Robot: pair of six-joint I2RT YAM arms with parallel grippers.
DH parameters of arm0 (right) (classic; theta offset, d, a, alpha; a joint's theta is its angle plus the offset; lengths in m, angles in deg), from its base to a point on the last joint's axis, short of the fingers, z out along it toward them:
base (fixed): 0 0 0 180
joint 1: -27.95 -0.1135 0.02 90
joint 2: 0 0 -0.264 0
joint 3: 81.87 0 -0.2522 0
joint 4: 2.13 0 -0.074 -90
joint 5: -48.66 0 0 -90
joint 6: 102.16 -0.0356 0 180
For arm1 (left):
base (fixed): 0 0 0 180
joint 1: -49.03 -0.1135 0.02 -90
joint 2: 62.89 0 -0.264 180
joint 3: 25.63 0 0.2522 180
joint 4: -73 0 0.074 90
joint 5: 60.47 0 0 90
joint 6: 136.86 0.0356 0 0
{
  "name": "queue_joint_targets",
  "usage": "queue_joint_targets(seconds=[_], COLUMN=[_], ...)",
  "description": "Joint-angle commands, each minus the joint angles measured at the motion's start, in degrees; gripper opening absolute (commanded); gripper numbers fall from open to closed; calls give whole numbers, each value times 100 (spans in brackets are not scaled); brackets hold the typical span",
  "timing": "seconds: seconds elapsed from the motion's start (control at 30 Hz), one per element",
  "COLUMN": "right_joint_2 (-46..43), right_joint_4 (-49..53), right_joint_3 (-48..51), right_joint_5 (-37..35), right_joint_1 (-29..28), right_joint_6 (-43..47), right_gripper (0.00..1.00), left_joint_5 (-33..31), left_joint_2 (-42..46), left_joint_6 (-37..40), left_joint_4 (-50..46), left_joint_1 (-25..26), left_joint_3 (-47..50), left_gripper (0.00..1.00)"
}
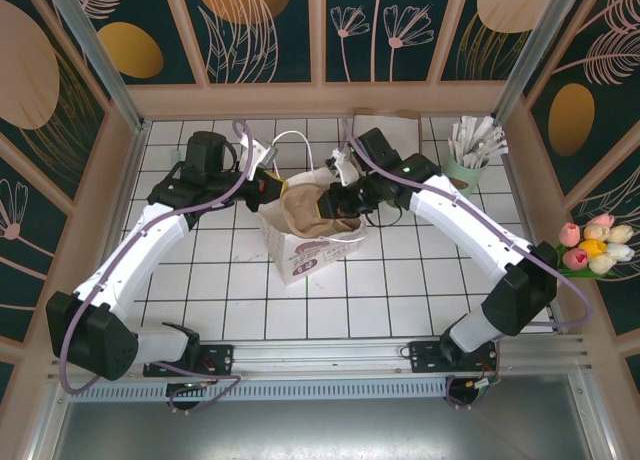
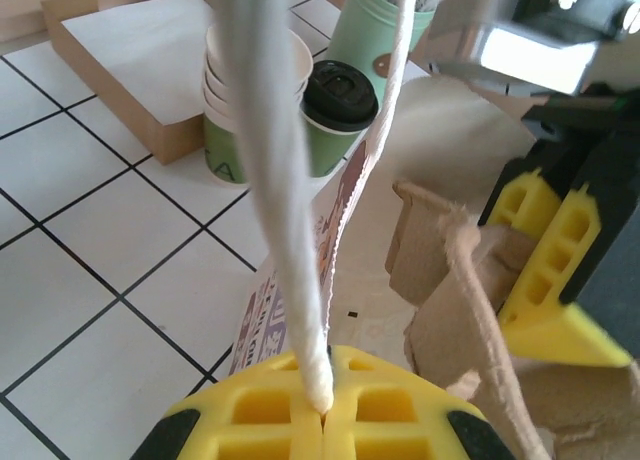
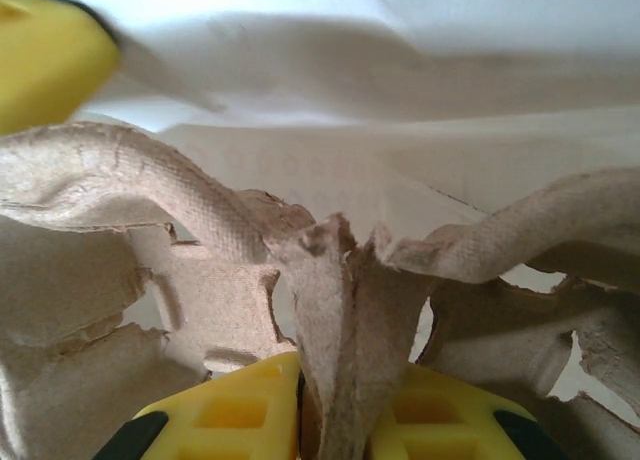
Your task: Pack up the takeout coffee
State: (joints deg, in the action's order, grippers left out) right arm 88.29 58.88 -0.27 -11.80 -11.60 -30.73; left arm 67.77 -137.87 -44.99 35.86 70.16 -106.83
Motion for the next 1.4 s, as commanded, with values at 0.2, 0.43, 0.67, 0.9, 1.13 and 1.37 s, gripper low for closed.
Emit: queue_joint_targets(seconds=[0.2, 0.43, 0.67, 0.9, 1.13, 1.37], right_joint_2=[611, 848, 920, 1014, 1173, 1605], right_joint_4=[619, 796, 1039, 1303, 1346, 1724], right_joint_3=[-572, -918, -1165, -1538, -1864, -2380], right_joint_5=[-1034, -1116, -1259, -1583, -1848, -2132], right_joint_1=[-298, -351, -394, -535, -740, -904], right_joint_6=[-269, -372, -441, -641, -695, -483], right_gripper=[18, 19, 19, 19, 19, 19], left_joint_5=[363, 576, 338, -487, -1032, -1093], left_joint_2=[-157, 229, 1022, 1362, 613, 277], left_joint_6=[-256, -108, -34, -231, -216, 30], left_joint_4=[245, 377, 472, 475, 469, 322], left_joint_1=[22, 23, 23, 23, 23, 23], left_joint_3=[-273, -157, -80, 225, 68, -5], left_gripper=[1, 16, 61, 85, 67, 54])
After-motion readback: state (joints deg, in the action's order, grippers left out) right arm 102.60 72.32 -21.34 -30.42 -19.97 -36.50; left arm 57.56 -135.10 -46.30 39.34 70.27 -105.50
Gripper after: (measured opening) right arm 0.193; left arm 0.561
